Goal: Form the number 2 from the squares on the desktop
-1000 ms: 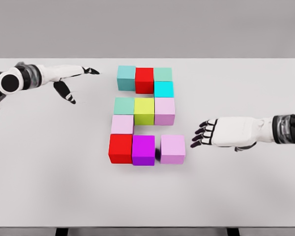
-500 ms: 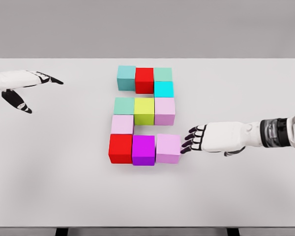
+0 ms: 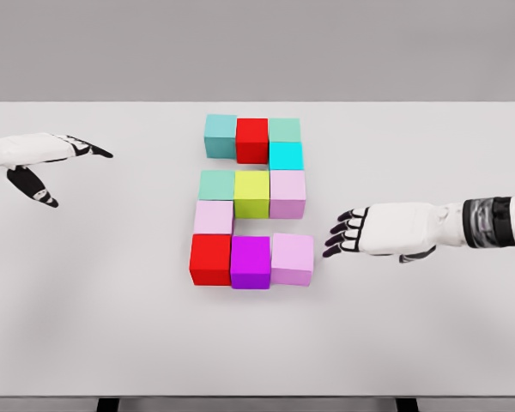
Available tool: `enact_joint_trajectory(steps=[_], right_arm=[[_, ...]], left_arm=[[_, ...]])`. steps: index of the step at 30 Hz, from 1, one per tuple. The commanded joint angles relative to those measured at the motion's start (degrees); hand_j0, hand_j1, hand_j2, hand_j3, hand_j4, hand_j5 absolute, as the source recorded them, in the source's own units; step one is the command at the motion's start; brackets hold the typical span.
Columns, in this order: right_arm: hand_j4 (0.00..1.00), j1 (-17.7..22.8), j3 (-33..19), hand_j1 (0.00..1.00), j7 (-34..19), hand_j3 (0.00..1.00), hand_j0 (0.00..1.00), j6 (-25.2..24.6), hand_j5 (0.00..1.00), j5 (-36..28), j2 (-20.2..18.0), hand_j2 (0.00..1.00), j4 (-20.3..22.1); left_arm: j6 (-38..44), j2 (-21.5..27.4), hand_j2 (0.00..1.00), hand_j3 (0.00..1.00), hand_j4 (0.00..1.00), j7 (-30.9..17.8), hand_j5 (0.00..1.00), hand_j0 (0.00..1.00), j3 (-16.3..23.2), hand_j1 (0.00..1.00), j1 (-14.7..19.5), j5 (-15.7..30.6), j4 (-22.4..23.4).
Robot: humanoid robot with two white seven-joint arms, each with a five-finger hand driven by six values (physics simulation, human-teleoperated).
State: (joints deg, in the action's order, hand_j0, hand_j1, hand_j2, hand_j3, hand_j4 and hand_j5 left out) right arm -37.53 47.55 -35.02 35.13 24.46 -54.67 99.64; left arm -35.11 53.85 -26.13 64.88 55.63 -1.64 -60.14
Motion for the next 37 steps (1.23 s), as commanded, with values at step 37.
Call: enact_joint_trajectory(steps=[37], right_arm=[[1.0,-3.34,-7.91,1.0,0.02,1.0,1.0,-0.13,1.0,-12.33,0.62,1.0,-18.95]], left_arm=[[0.11,-9.73,1.0,1.0,1.0,0.02,1.0,1.0,-0.19,1.0,0.18,-1.96,9.16]])
